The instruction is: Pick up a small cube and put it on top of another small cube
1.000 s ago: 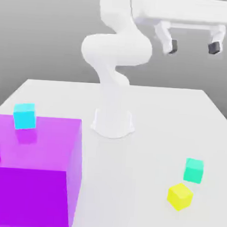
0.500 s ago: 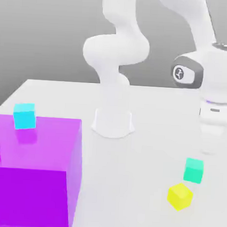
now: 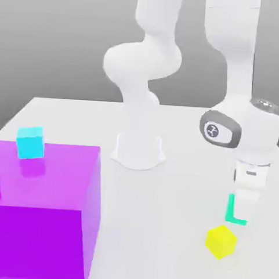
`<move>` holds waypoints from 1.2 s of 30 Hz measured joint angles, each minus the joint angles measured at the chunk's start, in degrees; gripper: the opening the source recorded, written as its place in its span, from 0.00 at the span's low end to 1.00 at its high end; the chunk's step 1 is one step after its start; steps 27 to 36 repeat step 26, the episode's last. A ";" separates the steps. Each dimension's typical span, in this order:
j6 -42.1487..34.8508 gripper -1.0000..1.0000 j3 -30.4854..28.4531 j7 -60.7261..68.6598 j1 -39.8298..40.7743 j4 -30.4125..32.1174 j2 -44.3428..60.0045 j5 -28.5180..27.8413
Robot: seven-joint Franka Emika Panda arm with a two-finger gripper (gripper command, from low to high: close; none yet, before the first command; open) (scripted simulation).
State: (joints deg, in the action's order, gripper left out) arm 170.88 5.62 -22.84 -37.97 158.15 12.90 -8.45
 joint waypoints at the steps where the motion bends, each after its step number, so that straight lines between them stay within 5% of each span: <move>1: -1.52 0.00 0.85 0.91 0.56 0.35 -1.89 1.19; 6: -9.04 0.00 2.25 4.81 2.43 1.12 -10.25 7.13; 16: -18.65 0.00 -0.80 2.49 13.35 -5.97 -12.81 8.58; 22: -11.13 0.00 -1.03 0.38 14.97 -7.50 -3.71 6.35; 23: -9.86 1.00 -1.13 0.06 14.94 -7.57 -2.35 5.94; 36: -9.86 1.00 -1.13 0.06 14.94 -7.57 -2.35 5.94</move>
